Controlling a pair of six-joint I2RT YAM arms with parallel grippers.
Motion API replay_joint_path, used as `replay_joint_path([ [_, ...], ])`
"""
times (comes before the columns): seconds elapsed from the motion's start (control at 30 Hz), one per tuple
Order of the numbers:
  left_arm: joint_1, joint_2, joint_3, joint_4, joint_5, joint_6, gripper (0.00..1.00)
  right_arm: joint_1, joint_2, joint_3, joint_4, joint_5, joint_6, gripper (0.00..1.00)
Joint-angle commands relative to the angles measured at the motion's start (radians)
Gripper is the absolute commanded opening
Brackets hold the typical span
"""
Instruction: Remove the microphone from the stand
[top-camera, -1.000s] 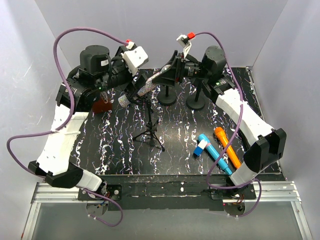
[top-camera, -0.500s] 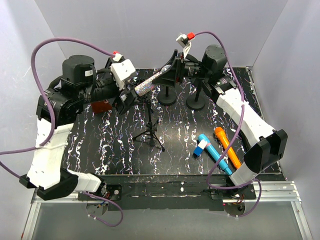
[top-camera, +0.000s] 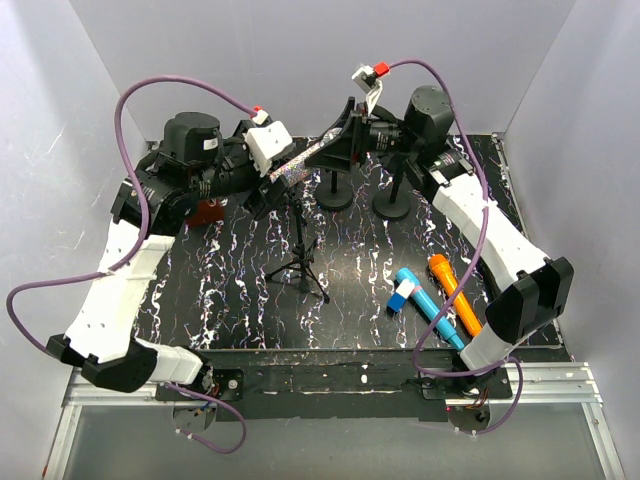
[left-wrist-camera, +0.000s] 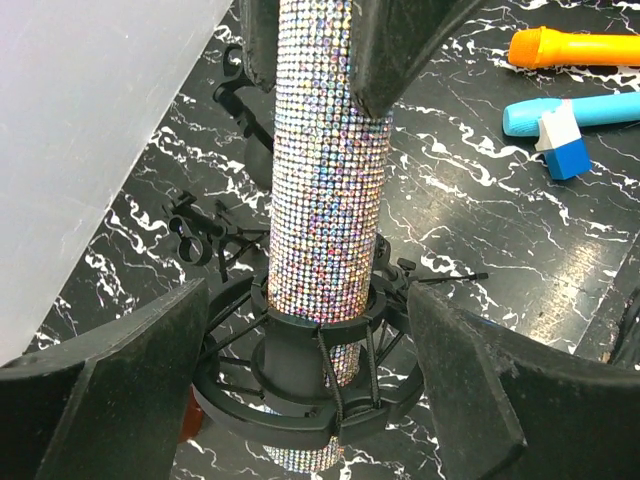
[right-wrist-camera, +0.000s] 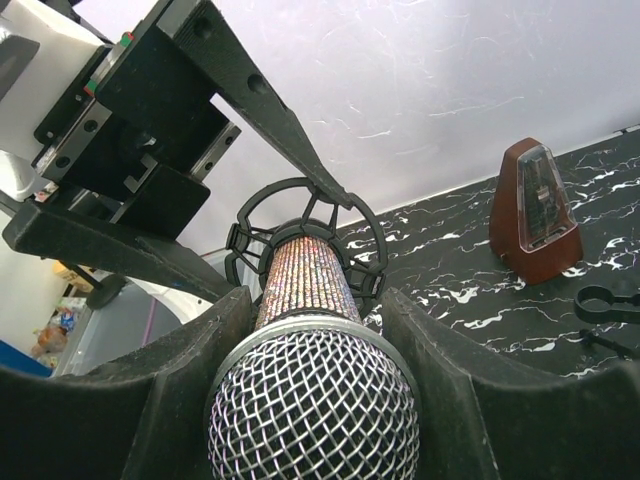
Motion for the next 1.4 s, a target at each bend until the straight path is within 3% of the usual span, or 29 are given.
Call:
replay_joint_path([
  [0.0, 0.002, -0.022, -0.046, -0.054, -0.002, 0.049, 0.76, -0.048, -0.008, 0.086, 0.024, -0.016, 0.018, 0.01],
  [0.23, 0.002, -0.048, -0.113, -0.073, -0.019, 0.080, 0.69, -0.125, -0.020, 0.152, -0.051, -0.010, 0.018, 0.01],
  [0.57, 0.002, -0.042, -0.116, -0.045, -0.016, 0.071, 0.67, -0.263, 0.006, 0.324, -0.158, -0.007, -0.017, 0.01],
  [0.67, 0.002, -0.045, -0.121, -0.011, -0.040, 0.052, 0.70, -0.319, -0.010, 0.327, -0.160, 0.010, -0.018, 0.01],
  [0.8, 0.002, -0.036, -0.081, 0.061, -0.040, 0.012, 0.84, -0.391, -0.039, 0.315, -0.161, -0.007, -0.052, 0.01],
  [0.97, 0.002, 0.044, 0.093, 0.053, 0.036, -0.035, 0.88, -0.494, -0.097, 0.281, -0.246, -0.013, -0.142, 0.01],
  [1.07, 0.002, 0.084, 0.167, 0.050, 0.105, -0.070, 0.88, -0.560, -0.157, 0.179, -0.258, -0.027, -0.175, 0.01],
  [1.23, 0.002, 0.137, 0.241, 0.055, 0.243, -0.089, 0.88, -0.554, -0.240, 0.068, -0.280, -0.091, -0.233, 0.01],
  [1.37, 0.001, 0.203, 0.267, 0.119, 0.355, -0.130, 0.88, -0.484, -0.205, 0.153, -0.332, -0.087, -0.267, 0.01],
])
